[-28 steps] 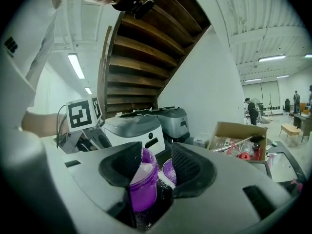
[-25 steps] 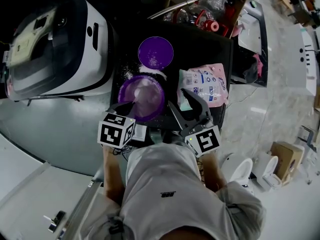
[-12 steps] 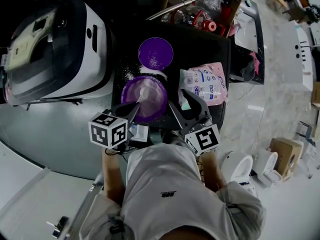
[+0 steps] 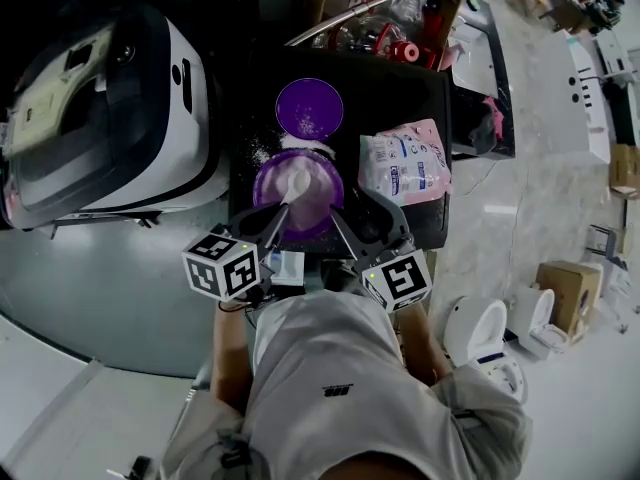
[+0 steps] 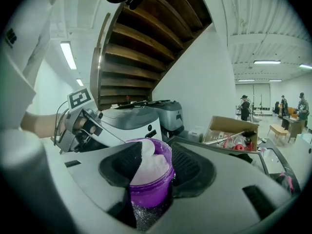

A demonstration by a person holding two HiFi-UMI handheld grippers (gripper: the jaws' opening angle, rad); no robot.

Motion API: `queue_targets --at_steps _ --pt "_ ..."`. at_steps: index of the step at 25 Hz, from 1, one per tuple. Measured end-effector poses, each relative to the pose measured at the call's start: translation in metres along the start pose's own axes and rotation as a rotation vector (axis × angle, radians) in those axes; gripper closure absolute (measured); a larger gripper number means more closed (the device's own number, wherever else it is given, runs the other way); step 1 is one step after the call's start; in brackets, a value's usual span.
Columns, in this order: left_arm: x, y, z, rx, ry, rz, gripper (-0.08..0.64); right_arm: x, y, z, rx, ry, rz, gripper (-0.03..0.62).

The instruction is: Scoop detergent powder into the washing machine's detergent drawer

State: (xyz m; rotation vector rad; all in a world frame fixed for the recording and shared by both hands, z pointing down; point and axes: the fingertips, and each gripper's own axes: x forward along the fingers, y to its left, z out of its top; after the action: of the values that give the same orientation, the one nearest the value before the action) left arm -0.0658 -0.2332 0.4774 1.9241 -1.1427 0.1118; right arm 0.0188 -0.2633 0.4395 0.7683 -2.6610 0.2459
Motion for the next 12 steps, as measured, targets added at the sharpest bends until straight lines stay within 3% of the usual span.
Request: queue_targets --at_steps 12 --pt "-0.023 0.002 -0.01 0.046 -0.072 -0.13 0.545 0.0 0.045 -0.01 0.001 0.015 -0.112 0.403"
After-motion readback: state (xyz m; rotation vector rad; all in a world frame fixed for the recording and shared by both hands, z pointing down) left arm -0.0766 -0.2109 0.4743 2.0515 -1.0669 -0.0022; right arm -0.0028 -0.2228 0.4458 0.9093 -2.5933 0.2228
